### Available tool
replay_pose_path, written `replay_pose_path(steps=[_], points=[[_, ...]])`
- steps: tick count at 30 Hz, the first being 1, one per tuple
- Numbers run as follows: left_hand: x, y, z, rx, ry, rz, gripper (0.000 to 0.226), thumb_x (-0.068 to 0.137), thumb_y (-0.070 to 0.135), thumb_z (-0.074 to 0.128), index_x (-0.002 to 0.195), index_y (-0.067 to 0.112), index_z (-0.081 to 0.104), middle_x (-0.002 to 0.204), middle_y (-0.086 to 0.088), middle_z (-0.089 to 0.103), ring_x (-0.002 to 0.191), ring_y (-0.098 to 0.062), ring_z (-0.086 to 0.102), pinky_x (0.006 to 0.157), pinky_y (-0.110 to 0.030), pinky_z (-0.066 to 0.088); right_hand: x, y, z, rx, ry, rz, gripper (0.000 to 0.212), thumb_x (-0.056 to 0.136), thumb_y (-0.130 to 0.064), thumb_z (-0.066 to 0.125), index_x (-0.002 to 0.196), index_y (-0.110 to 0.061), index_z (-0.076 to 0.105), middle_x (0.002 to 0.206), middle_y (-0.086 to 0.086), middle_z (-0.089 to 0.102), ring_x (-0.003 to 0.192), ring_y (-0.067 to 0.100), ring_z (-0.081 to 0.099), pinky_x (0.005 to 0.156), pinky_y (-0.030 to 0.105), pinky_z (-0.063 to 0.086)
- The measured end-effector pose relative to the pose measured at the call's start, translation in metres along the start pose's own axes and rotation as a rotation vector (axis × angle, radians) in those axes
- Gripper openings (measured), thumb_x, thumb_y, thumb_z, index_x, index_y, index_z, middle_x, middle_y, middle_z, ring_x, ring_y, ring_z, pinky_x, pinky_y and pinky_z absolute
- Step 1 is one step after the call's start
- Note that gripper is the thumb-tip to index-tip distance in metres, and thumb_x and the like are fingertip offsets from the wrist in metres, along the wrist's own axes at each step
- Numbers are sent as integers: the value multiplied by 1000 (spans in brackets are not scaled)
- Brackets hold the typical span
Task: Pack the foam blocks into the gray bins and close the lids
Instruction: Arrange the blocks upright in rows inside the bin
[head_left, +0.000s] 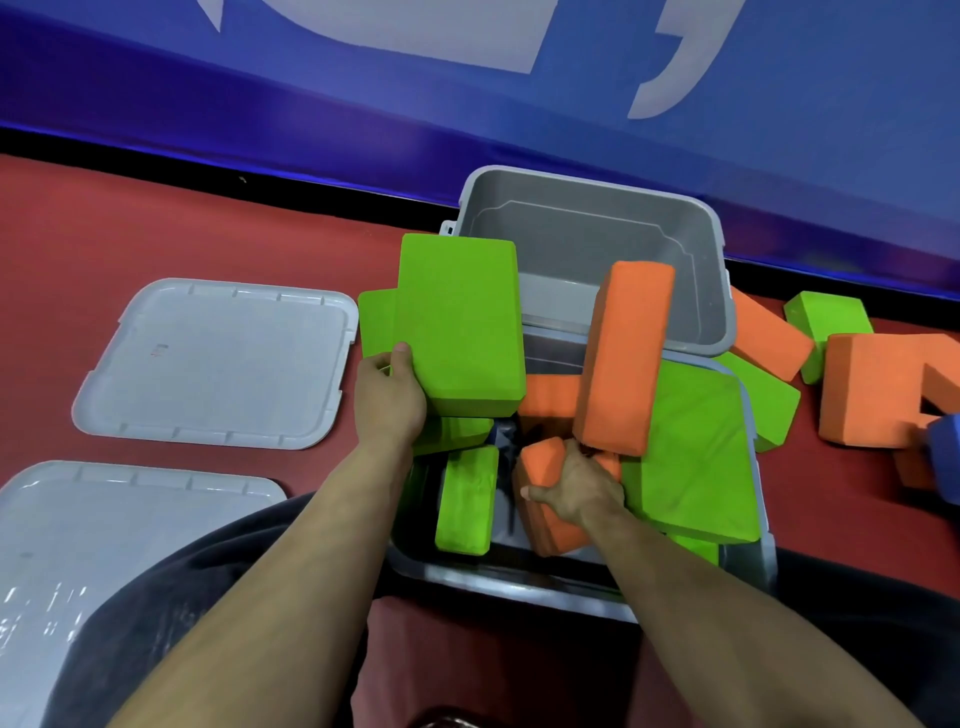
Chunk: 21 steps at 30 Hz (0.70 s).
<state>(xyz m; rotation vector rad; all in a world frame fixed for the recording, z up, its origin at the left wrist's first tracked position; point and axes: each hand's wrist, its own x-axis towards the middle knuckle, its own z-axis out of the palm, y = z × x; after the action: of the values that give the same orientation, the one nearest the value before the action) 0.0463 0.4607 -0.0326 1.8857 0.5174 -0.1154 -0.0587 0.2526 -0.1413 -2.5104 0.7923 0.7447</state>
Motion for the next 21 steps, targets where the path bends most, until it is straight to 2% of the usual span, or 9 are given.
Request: replay_pose_path(steps=[4,8,11,18,21], points=[[1,3,0,11,20,3,47,106,38,44,132,1,55,136,-17,59,125,-30,55,91,-31,38,-2,-2,6,95,-19,44,109,68,-75,75,148,-18,27,135,13,61,123,31,60,99,41,51],[0,2,-1,35,25,-9,48,106,43,43,132,4,55,136,-15,60,126,-30,55,98,-36,40,-7,-6,19,200,-62,41,118,65,-78,75,149,-16,21,137,11,60,121,30,61,93,40,53],[0,1,-1,44,22,-5,48,105,44,43,132,6,56,137,-14,60,126,-30,55,99,-37,41,-9,-13,29,264,-79,40,122,66,-75,76,153,-14,17,142,10,57,124,30,60,95,40,52],[0,3,-2,40,29,-1,47,106,41,43,132,4,55,137,-16,59,127,-30,54,95,-33,39,-1,-19,36,407,-86,115,88,76,-66,75,137,-10,45,132,10,64,119,29,62,99,37,51],[0,3,-2,32,33,5,46,106,40,43,132,3,55,137,-17,59,127,-30,54,92,-32,38,0,-19,36,435,-88,130,86,75,-68,74,133,-10,48,130,10,64,118,29,62,98,38,52]])
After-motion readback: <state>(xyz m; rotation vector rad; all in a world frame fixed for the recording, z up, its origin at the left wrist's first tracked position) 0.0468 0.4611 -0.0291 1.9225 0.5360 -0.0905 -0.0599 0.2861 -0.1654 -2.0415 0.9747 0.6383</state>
